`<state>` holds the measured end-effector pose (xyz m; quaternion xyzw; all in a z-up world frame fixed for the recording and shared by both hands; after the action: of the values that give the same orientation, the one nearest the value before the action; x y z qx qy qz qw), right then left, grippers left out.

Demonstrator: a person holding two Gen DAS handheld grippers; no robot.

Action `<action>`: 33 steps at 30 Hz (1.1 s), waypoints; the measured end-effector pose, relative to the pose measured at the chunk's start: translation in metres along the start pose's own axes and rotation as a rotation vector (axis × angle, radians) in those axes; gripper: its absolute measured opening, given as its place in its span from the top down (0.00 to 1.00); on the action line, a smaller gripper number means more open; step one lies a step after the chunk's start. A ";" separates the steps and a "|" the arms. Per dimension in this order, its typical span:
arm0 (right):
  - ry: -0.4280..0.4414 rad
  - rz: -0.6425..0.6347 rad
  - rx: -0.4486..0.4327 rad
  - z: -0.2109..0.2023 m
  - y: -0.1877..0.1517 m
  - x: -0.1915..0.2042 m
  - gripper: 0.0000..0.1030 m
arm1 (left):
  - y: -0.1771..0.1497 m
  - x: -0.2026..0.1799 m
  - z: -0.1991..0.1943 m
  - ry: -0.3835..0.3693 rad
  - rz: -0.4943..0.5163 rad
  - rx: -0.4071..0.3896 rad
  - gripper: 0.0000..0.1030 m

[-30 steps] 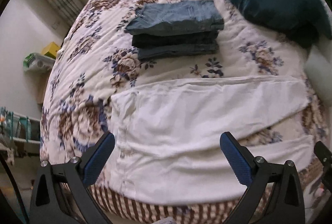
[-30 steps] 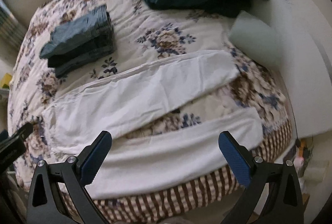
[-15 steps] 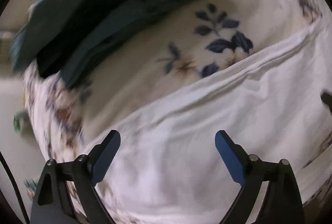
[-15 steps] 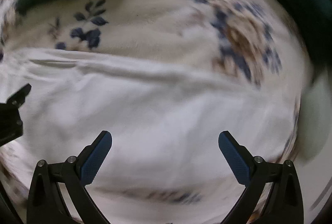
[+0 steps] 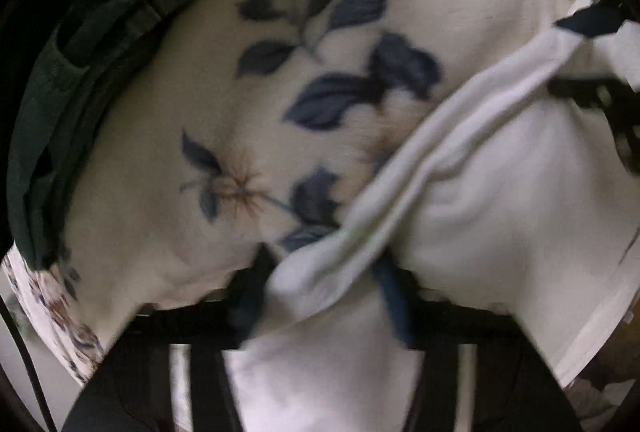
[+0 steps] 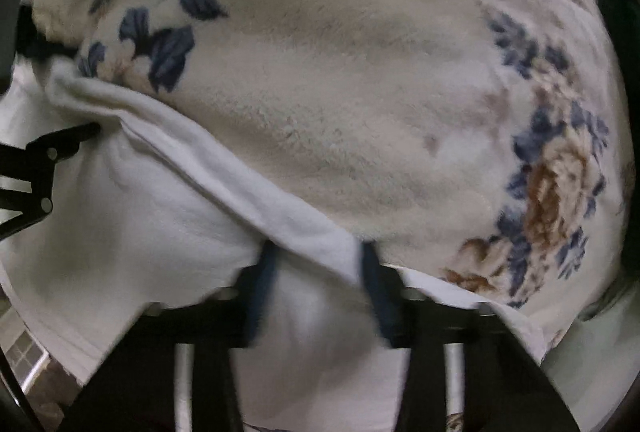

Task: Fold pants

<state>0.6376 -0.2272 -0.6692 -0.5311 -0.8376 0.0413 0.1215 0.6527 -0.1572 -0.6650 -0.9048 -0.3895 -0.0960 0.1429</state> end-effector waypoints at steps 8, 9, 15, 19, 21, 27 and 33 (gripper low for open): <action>0.115 0.108 -0.200 -0.051 -0.055 0.001 0.91 | -0.068 0.015 -0.067 -0.031 -0.228 -0.079 0.88; 0.135 0.131 -0.228 -0.058 -0.064 0.003 0.91 | -0.081 0.017 -0.080 -0.050 -0.273 -0.092 0.88; 0.195 0.202 -0.368 -0.082 -0.150 0.048 0.92 | -0.194 -0.003 -0.149 -0.132 -0.531 -0.126 0.88; 0.212 0.258 -0.392 -0.079 -0.242 0.088 0.92 | -0.205 -0.051 -0.142 -0.179 -0.625 -0.088 0.88; 0.187 0.268 -0.387 -0.067 -0.277 0.107 0.92 | -0.233 -0.076 -0.137 -0.210 -0.647 -0.057 0.88; 0.128 0.301 -0.251 0.020 -0.347 0.145 0.92 | -0.270 -0.148 -0.078 -0.279 -0.631 0.065 0.88; -0.009 0.220 -0.195 0.063 -0.351 0.158 0.92 | -0.271 -0.173 -0.033 -0.266 -0.624 0.073 0.84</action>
<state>0.2489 -0.2331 -0.6357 -0.6288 -0.7749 -0.0247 0.0601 0.3349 -0.1076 -0.6329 -0.7410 -0.6659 -0.0021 0.0866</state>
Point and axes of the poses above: each gripper's, at about its wrist camera, not at the fingertips, and z roughly the way its jaws point, x to its left, y to its top, the point moved 3 cm from there along z, roughly the way its jaws point, and after that the axes turned 15 degrees about y, right-handed, at the moved point
